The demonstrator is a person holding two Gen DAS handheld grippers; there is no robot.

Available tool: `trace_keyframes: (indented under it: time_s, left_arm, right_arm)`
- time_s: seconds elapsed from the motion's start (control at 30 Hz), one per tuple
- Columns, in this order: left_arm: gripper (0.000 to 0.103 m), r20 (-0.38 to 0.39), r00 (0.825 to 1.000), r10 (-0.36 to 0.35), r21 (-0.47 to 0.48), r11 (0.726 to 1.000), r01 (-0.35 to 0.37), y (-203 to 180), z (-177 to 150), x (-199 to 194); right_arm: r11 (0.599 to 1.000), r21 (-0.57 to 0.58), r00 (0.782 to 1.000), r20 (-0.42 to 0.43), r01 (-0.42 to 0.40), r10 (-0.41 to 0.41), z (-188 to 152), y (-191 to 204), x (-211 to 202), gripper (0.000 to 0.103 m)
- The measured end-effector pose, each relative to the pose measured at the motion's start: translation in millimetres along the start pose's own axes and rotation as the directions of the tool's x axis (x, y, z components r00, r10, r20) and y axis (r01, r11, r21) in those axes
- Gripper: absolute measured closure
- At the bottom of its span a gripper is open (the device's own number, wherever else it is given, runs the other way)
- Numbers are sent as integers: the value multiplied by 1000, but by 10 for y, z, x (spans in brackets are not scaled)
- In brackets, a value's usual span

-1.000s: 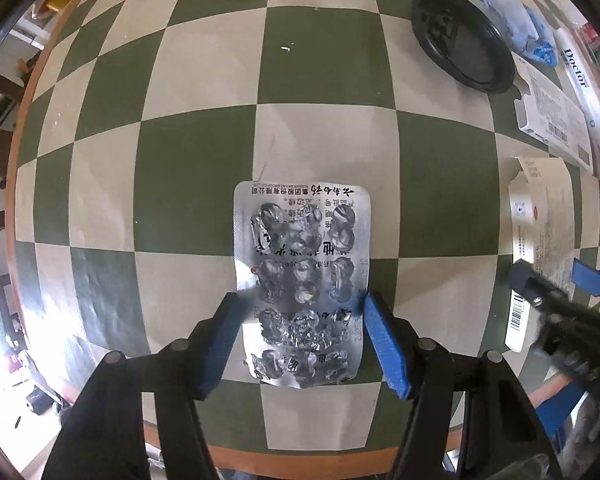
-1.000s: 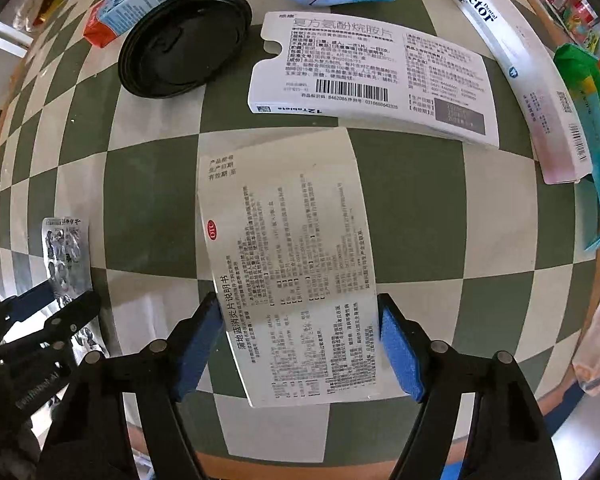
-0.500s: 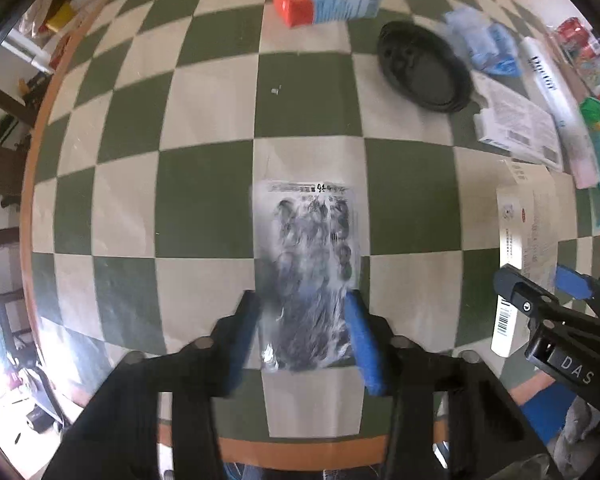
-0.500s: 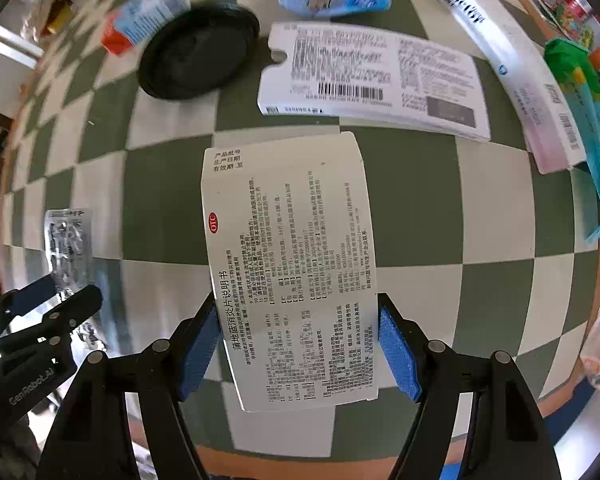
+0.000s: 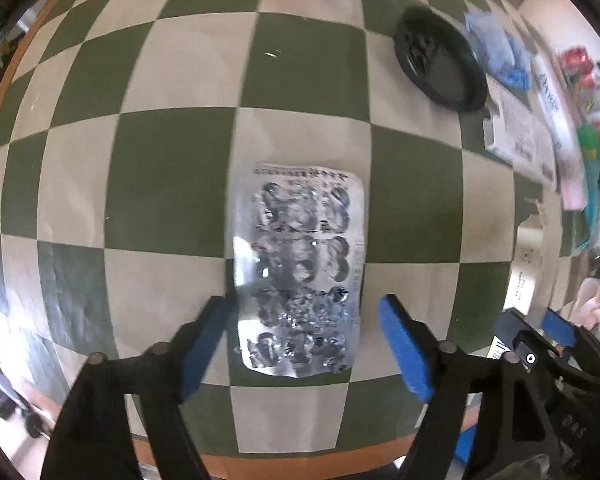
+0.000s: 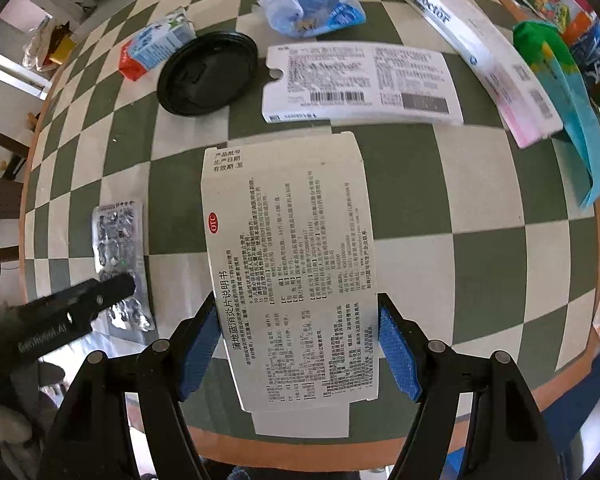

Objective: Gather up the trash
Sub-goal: 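Carry blister pack and leaflet to the bin and release both into it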

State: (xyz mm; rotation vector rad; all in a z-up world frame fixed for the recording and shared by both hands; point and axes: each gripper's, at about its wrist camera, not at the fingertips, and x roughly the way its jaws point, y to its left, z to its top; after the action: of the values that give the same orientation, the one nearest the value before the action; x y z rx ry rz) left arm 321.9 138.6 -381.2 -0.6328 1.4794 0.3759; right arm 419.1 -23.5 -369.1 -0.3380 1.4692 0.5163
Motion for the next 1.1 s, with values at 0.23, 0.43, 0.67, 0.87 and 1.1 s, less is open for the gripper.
trace_keyframes:
  time_s: [0.23, 0.43, 0.67, 0.87, 1.1]
  left_arm:
    - [43, 48, 991, 128, 73, 989, -132, -261, -222, 39]
    - [43, 88, 990, 108, 93, 989, -116, -296, -418, -169]
    - [43, 180, 982, 63, 73, 994, -77, -133, -650, -637]
    - [43, 257, 966, 8, 81, 996, -30, 136, -933, -1031]
    - [43, 296, 952, -82, 104, 993, 54, 634, -1688, -1203]
  right_arm:
    - [1000, -14, 1000, 9, 21, -20, 16, 80, 128, 27]
    - [1000, -6, 1000, 30, 7, -6, -19, 66, 57, 27]
    - [1000, -3, 998, 58, -22, 22, -184, 40, -132, 27]
    - [998, 3, 994, 99, -55, 54, -508, 180, -370, 27]
    - [996, 11, 985, 153, -87, 84, -1279, 568, -596, 27]
